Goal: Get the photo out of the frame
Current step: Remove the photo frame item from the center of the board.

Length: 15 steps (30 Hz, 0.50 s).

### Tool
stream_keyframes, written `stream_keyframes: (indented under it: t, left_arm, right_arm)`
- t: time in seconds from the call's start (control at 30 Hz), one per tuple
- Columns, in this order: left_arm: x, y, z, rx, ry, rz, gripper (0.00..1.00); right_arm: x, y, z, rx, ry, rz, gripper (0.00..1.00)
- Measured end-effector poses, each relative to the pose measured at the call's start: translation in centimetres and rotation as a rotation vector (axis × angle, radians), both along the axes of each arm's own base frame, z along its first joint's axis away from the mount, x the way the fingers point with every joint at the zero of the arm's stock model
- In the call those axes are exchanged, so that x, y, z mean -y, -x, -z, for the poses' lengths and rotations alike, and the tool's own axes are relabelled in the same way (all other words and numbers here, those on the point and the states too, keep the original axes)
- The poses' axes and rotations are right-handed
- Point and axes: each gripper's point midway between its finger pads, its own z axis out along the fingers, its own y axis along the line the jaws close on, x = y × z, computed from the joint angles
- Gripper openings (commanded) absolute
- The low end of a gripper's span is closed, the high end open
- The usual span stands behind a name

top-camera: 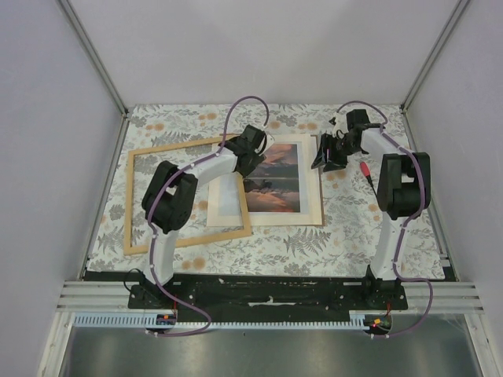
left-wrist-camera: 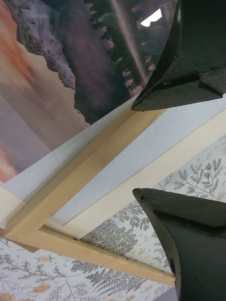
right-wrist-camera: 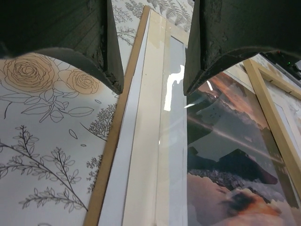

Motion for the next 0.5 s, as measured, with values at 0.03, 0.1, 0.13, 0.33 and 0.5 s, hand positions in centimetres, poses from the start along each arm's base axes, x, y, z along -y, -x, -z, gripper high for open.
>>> stream_keyframes:
  t: [0.03, 0.1, 0.13, 0.33, 0.5]
  left_arm:
    - [0.4, -0.3, -0.2, 0.011, 0.005, 0.004, 0.73]
    - [0.7, -0.5, 0.3, 0.018, -0.009, 0.001, 0.73]
    - [0.7, -0.5, 0.7, 0.013, -0.016, 0.001, 0.73]
    - [0.7, -0.6, 1.4, 0.032, -0.065, -0.009, 0.73]
    - [0.5, -0.7, 1.4, 0.043, -0.073, -0.018, 0.73]
  right_arm:
    - [0.0, -0.3, -0.2, 0.009, -0.002, -0.001, 0.58]
    - [-0.3, -0.8, -0.7, 0.024, -0.022, -0.003, 0.58]
    - [-0.4, -1.0, -0.9, 0.03, -0.033, -0.005, 0.58]
    - [-0.8, -1.8, -0.4, 0.024, -0.064, -0.006, 0.58]
    - [-1.0, -1.7, 0.8, -0.006, -0.075, -0.01, 0.57]
